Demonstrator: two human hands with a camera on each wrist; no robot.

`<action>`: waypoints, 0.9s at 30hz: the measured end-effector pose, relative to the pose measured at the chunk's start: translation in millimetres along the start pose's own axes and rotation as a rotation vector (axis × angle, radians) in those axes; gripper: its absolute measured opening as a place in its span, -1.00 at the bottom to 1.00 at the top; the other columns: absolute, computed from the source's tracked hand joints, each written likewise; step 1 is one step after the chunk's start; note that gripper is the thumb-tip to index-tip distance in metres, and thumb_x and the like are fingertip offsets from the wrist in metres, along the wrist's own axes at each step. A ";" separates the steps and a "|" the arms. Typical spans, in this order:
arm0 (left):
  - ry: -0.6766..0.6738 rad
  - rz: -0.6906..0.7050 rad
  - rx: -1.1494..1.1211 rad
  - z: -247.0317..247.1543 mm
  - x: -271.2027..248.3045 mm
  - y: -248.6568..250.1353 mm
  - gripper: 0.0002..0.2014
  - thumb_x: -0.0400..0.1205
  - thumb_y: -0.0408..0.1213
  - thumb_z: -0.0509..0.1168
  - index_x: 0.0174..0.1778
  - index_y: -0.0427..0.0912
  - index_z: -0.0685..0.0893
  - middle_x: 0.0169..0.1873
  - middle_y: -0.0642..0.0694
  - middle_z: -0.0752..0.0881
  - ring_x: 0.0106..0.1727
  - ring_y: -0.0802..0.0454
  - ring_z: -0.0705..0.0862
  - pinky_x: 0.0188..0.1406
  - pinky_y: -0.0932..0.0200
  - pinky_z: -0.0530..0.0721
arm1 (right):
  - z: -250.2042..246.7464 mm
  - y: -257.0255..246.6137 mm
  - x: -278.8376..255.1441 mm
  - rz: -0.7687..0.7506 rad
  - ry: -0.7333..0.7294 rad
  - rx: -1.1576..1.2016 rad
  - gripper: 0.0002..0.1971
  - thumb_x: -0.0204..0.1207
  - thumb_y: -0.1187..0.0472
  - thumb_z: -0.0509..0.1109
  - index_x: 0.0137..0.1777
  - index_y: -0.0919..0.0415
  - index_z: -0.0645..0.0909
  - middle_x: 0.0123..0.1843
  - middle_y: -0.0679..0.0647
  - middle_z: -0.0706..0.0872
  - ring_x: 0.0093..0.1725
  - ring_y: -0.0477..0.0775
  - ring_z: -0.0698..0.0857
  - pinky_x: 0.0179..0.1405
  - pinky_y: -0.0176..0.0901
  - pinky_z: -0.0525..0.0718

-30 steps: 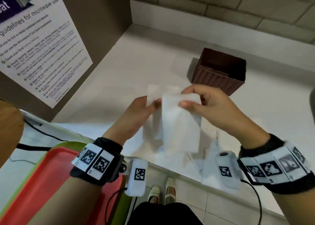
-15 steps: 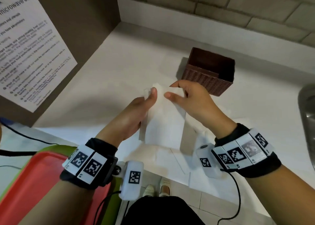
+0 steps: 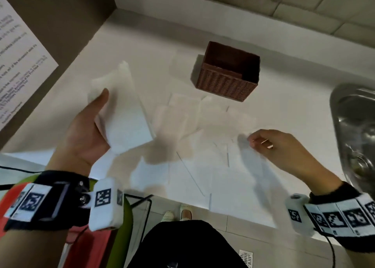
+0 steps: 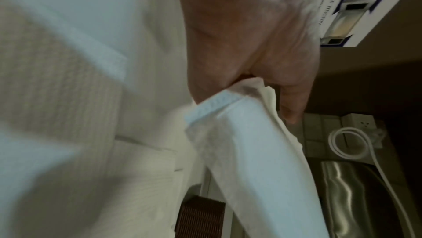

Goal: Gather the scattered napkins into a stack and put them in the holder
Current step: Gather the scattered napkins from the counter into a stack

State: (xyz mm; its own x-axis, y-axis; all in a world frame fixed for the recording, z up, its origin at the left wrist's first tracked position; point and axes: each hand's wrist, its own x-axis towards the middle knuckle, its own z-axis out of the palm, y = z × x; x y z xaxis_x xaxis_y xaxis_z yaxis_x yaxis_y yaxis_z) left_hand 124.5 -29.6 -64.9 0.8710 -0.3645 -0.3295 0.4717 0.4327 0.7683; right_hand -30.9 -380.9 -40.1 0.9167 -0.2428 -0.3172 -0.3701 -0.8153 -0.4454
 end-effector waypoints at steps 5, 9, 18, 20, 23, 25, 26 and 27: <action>0.077 -0.076 0.189 18.8 6.9 -18.4 -0.68 0.53 -0.17 0.48 0.16 -0.21 0.81 0.16 -0.13 0.82 0.20 -0.03 0.79 0.24 0.00 0.70 | 32.6 8.4 -15.5 -0.082 -0.103 -0.066 -0.38 0.25 -0.37 0.44 0.28 -0.10 0.60 -0.02 -0.22 0.56 0.01 -0.21 0.52 -0.01 -0.51 0.38; 0.116 -0.074 0.322 36.0 8.0 -29.5 -0.90 0.63 -0.27 0.36 -0.08 -0.17 0.77 -0.26 0.04 0.88 -0.20 0.15 0.85 -0.16 0.24 0.79 | 64.6 -2.2 -31.1 -0.182 -0.284 -0.213 -0.01 0.08 -0.41 0.52 0.53 -0.33 0.20 0.18 -0.13 0.18 0.19 -0.13 0.17 0.18 -0.19 0.14; 0.124 -0.074 0.311 48.2 -1.6 -44.0 -0.92 0.65 -0.29 0.35 -0.09 -0.14 0.75 -0.29 0.10 0.87 -0.22 0.21 0.84 -0.23 0.32 0.77 | 72.7 -11.4 -28.0 -0.286 -0.274 -0.281 -0.30 0.32 -0.17 0.52 0.45 -0.02 0.42 0.12 -0.13 0.54 0.27 0.02 0.43 0.05 -0.16 0.22; 0.121 -0.068 0.310 47.7 -3.2 -44.1 -0.92 0.65 -0.30 0.34 -0.08 -0.13 0.75 -0.28 0.10 0.88 -0.21 0.21 0.84 -0.23 0.32 0.76 | 67.7 -10.0 -30.9 -0.288 -0.270 -0.081 -0.48 0.43 -0.09 0.50 0.37 -0.05 0.52 -0.02 -0.22 0.56 0.10 -0.18 0.53 0.00 -0.33 0.35; 0.132 -0.065 0.303 46.6 -4.7 -44.1 -0.92 0.65 -0.30 0.34 -0.07 -0.12 0.75 -0.27 0.10 0.88 -0.19 0.21 0.84 -0.23 0.32 0.76 | 51.9 -6.6 -32.2 -0.254 -0.186 0.137 -0.79 0.45 0.02 0.52 -0.02 -0.11 0.54 -0.27 -0.34 0.56 -0.24 -0.47 0.55 -0.27 -0.54 0.43; 0.140 -0.062 0.295 46.1 -4.7 -43.7 -0.93 0.65 -0.30 0.34 -0.06 -0.13 0.75 -0.27 0.11 0.88 -0.20 0.21 0.84 -0.25 0.32 0.76 | 40.5 -2.3 -31.0 -0.186 -0.115 0.174 -0.72 0.45 0.11 0.53 -0.05 -0.04 0.44 -0.33 -0.20 0.53 -0.34 -0.40 0.53 -0.36 -0.50 0.43; 0.142 -0.062 0.294 46.3 -4.8 -43.2 -0.93 0.65 -0.30 0.34 -0.06 -0.13 0.74 -0.27 0.11 0.88 -0.20 0.21 0.84 -0.26 0.32 0.76 | 35.5 1.7 -30.0 -0.151 -0.099 0.158 -0.67 0.46 0.15 0.53 0.04 -0.01 0.42 -0.30 -0.16 0.54 -0.37 -0.37 0.52 -0.38 -0.48 0.42; 0.144 -0.059 0.296 46.5 -4.5 -42.8 -0.93 0.65 -0.30 0.34 -0.06 -0.12 0.74 -0.27 0.11 0.88 -0.21 0.22 0.84 -0.26 0.32 0.75 | 31.7 6.9 -28.5 -0.126 -0.101 0.118 -0.60 0.47 0.20 0.51 0.15 -0.02 0.37 -0.22 -0.08 0.57 -0.36 -0.35 0.52 -0.38 -0.47 0.41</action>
State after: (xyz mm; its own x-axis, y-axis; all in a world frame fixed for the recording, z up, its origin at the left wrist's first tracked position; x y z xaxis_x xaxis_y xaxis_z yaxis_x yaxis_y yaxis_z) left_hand 94.0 -84.8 -70.8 0.8638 -0.2525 -0.4359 0.4797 0.1484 0.8648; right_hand -64.4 -362.9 -60.7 0.9392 -0.0844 -0.3327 -0.2743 -0.7674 -0.5796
